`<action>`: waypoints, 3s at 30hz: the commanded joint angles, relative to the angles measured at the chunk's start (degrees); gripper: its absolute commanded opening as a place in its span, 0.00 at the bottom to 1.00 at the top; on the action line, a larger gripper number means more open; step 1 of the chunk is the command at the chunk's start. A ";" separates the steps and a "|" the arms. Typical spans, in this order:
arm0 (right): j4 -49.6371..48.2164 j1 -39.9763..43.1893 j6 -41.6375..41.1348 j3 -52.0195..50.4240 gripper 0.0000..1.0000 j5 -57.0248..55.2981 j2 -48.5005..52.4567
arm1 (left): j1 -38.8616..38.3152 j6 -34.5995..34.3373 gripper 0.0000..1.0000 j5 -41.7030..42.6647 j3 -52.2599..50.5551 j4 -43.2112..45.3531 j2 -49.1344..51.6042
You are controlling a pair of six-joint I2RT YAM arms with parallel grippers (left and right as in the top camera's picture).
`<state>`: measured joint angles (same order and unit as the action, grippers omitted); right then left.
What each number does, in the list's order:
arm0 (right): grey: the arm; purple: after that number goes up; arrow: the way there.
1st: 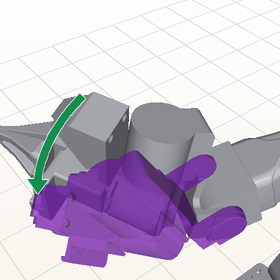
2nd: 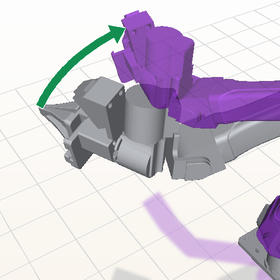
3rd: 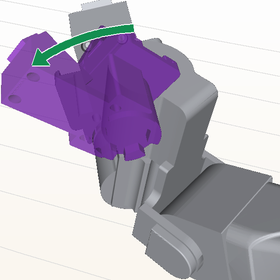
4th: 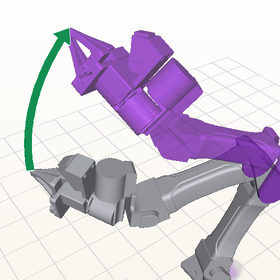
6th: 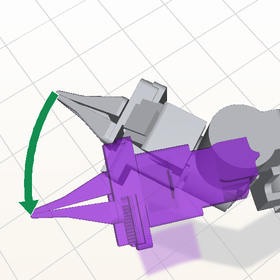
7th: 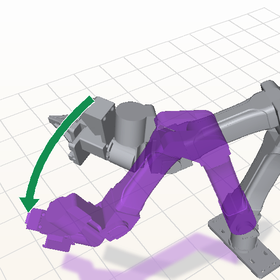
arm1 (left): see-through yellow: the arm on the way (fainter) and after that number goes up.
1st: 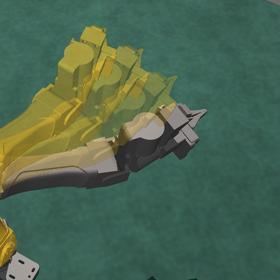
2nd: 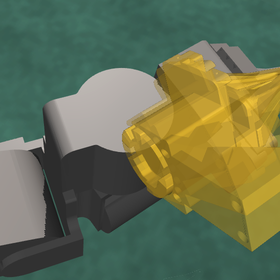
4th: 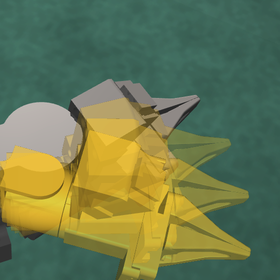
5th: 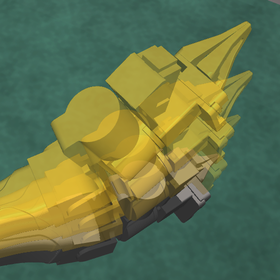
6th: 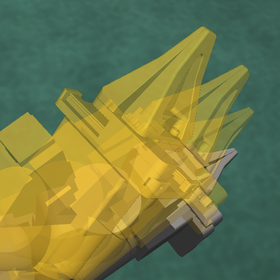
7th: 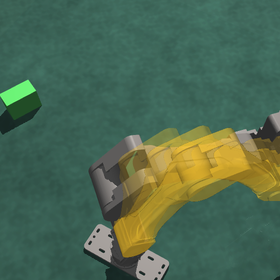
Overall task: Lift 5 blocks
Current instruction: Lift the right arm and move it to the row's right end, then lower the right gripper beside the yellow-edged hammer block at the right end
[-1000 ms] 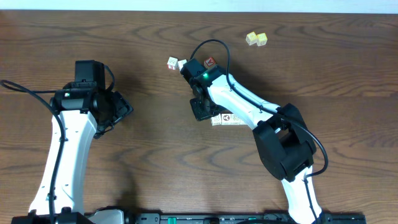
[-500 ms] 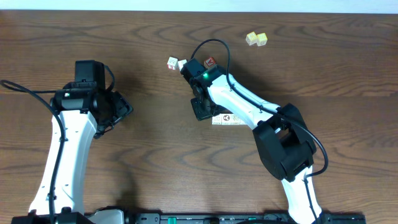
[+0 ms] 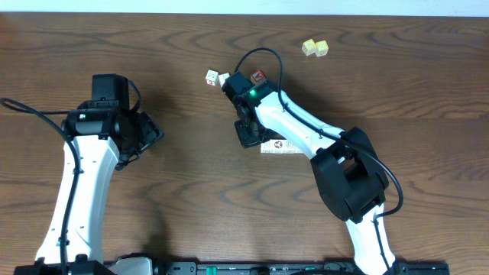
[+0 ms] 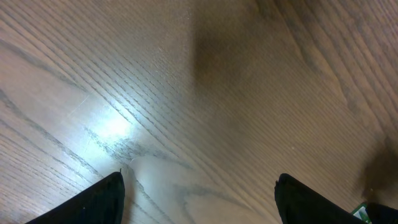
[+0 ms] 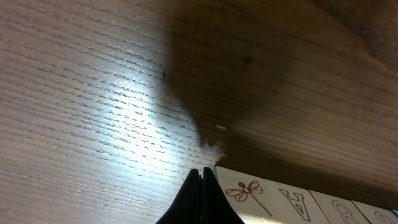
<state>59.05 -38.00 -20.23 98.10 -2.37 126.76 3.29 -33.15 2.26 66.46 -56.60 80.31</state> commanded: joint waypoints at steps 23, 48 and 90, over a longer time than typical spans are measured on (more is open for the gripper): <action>33.88 11.13 2.73 42.25 0.01 -7.76 -1.05 | 0.24 0.33 0.78 -0.31 1.01 -0.15 -0.57; 26.97 29.88 9.66 6.88 0.01 2.75 -21.00 | 0.24 0.33 0.78 -0.31 1.01 -0.15 -0.57; -11.69 28.65 5.01 -31.50 0.01 12.35 -20.98 | 0.24 0.33 0.78 -0.31 1.01 -0.13 -0.57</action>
<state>47.31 -8.54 -14.31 66.85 10.07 106.32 3.29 -33.15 2.46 66.46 -56.58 80.29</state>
